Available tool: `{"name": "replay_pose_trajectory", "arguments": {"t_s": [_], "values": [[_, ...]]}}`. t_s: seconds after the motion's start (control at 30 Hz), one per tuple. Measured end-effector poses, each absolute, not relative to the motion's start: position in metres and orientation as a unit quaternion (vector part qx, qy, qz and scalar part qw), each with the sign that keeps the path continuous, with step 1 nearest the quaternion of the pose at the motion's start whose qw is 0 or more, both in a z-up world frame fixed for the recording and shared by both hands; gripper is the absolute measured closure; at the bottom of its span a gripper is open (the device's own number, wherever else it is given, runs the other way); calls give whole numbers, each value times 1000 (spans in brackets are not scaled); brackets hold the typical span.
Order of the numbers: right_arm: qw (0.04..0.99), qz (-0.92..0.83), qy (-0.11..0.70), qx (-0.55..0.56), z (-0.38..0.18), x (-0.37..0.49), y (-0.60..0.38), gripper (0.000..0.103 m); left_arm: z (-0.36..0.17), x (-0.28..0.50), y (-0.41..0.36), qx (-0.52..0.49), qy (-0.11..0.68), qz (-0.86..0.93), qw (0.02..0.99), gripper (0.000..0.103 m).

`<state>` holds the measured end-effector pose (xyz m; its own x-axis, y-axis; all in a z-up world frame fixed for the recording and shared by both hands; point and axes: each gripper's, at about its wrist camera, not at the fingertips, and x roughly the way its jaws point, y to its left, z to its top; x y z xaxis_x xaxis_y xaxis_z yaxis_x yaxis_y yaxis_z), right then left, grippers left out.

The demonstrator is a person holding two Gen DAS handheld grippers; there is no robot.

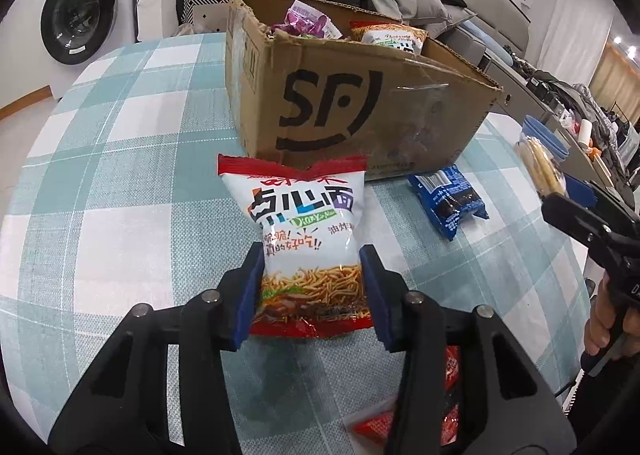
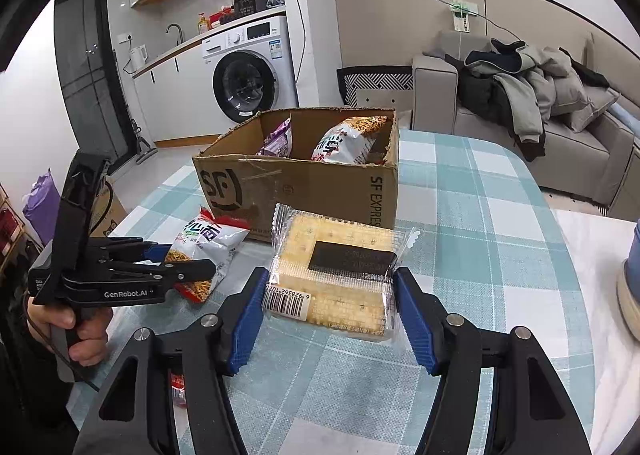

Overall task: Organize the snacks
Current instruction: 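Carry the cracker pack and small noodle bag over the box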

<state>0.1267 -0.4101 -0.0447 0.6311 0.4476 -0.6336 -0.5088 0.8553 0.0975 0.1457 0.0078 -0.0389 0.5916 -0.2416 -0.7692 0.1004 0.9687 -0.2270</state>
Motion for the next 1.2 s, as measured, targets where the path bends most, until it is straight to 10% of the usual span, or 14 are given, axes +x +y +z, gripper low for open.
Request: {"name": "replay_pose_trajectory", "arguments": {"t_s": [1.2], "values": [[925, 250, 284, -20, 3, 132, -415, 39, 83, 103, 17, -80, 317, -93, 940, 61]]}}
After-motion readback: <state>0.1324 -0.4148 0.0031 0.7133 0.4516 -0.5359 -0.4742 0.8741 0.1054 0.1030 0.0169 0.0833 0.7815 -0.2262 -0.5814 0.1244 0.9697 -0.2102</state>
